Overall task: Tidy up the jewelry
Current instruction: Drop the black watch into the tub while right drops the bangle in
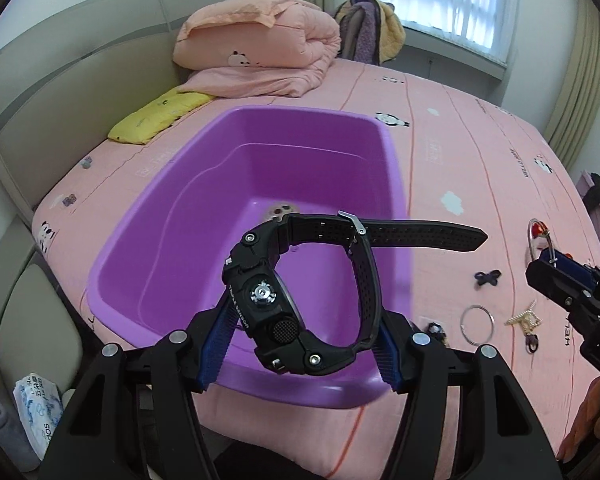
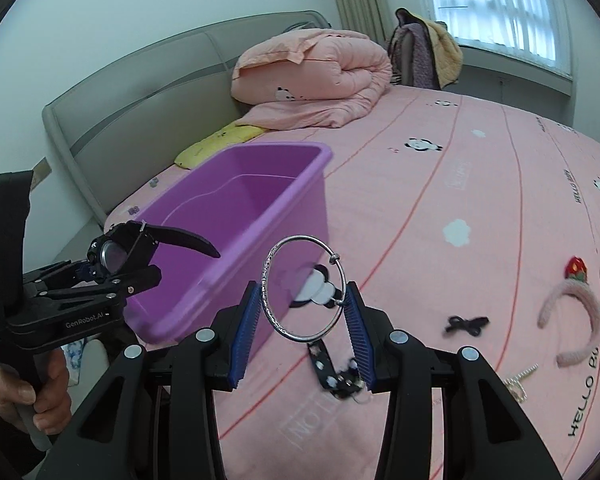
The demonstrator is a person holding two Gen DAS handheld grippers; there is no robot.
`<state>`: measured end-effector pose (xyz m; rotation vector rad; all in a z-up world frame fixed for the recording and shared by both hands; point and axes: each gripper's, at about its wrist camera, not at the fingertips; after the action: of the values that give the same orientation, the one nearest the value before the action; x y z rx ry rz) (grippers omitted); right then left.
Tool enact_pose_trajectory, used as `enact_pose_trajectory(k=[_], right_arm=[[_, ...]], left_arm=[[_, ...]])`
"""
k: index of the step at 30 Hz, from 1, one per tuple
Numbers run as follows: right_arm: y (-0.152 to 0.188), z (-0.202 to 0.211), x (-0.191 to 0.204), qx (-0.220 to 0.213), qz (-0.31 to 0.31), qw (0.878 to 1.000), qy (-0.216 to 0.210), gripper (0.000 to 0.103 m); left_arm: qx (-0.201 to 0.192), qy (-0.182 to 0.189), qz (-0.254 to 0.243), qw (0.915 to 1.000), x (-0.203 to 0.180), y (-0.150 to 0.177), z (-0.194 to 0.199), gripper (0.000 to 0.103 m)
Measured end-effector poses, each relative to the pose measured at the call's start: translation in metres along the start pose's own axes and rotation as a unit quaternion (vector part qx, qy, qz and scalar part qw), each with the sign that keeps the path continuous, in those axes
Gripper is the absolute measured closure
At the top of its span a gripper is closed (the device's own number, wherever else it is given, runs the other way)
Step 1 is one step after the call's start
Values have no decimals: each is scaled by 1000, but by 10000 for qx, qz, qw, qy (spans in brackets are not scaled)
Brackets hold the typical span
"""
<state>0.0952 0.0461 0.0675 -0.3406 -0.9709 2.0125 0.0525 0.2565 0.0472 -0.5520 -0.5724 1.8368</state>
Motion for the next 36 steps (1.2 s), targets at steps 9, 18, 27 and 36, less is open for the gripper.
enact_pose_trajectory(k=[9,18,27,36], right_arm=[[-55,-81,43,215,226,9987,-398,62],[-62,-126,63,543,515,9967,-326,62],[-66,-148,62,832,545,9944,-350,60],[-64,-143,66,766,739,9941,-186,41]], left_arm=[[258,-529,256,9979,61,-27,-45,44],[397,-520,334,9973,73,-29,-70,43],[414,-710,249,9963,71,-26,-83,41],[263,-739,377,9962,76,-29,-76,28]])
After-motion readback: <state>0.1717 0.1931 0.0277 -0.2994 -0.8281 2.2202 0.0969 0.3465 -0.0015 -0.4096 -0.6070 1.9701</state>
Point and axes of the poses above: each gripper's, at about its wrist camera, not at the fingertips, and z roughly against the way its jaws point, x to its left, y to its underside, and after that the axes turned 10 degrees about z, right-handed
